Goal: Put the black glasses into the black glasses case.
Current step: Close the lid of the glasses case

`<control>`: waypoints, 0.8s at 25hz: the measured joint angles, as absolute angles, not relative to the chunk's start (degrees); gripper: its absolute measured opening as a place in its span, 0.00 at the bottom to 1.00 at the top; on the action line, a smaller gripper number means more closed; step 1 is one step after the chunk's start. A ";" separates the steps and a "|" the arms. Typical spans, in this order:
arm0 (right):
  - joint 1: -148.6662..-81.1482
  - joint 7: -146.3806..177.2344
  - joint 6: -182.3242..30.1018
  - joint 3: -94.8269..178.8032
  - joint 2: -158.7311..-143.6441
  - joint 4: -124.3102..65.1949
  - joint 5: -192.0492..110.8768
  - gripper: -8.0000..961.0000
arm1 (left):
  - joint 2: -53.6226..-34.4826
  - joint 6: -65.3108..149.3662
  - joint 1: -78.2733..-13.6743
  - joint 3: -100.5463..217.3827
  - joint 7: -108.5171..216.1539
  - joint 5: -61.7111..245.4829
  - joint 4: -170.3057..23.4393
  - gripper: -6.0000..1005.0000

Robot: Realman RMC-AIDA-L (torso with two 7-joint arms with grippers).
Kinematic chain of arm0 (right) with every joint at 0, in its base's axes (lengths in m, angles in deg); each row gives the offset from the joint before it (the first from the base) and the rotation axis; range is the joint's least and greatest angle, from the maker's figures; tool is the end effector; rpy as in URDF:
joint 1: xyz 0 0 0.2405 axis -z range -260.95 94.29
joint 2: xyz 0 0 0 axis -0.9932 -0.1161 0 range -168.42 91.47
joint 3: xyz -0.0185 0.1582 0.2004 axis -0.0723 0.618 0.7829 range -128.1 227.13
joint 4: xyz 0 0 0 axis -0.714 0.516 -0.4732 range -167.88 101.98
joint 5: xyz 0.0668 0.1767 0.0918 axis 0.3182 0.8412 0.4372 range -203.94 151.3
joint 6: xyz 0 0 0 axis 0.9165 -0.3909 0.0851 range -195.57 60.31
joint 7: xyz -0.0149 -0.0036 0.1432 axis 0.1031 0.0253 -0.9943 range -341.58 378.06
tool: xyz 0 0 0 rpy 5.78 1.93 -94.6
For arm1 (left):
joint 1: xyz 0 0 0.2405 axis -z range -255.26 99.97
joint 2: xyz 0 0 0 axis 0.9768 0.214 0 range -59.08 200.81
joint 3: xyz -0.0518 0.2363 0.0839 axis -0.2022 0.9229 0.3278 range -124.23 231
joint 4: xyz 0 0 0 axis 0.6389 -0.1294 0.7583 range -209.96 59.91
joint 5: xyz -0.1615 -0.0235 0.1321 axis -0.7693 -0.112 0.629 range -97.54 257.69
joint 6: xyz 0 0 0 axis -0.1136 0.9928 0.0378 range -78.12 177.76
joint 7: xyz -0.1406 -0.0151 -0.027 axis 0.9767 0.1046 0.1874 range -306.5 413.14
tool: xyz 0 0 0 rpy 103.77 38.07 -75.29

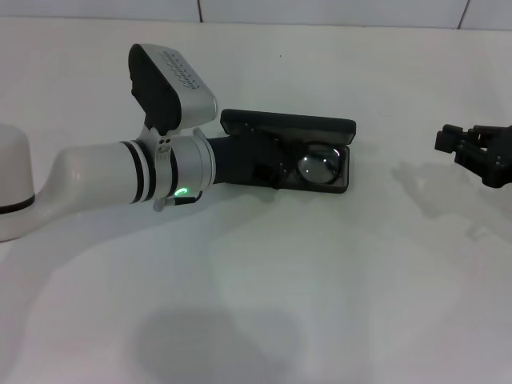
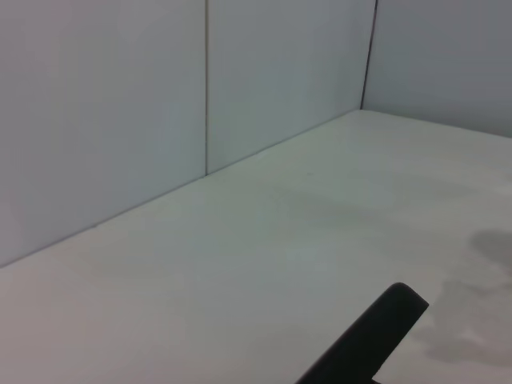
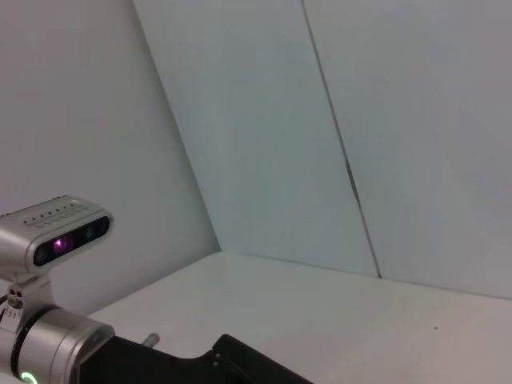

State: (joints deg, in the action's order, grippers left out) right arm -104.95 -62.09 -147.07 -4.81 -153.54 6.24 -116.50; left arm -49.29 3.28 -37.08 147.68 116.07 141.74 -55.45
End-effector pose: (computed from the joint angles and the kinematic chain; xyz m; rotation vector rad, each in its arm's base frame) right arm 0.2840 0.3316 0.0290 -2.4632 0.7021 0.8138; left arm -0.2163 0.3732 -0.1151 -2.6272 -0.4933 -0.4601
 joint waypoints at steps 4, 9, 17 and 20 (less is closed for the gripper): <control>-104.85 -62.09 -147.09 -5.01 -153.61 6.24 -116.50 0.14 | -49.20 1.23 -38.55 147.72 116.39 141.48 -52.74 0.06; -104.14 -62.07 -147.53 -4.86 -153.62 6.21 -116.48 0.14 | -47.98 -3.63 -47.07 147.23 120.05 142.12 -37.92 0.06; -103.57 -61.60 -148.29 -4.73 -153.58 5.60 -116.16 0.14 | -46.34 -5.86 -49.67 139.53 125.18 144.91 -28.51 0.08; -103.53 -61.58 -148.97 -4.71 -153.70 5.38 -116.29 0.14 | -46.59 -5.46 -42.05 135.27 129.32 150.87 -37.05 0.08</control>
State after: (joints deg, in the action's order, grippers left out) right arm -103.53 -61.58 -148.97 -4.71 -153.70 5.38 -116.29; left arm -46.59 -5.46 -42.05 135.27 129.32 150.87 -37.05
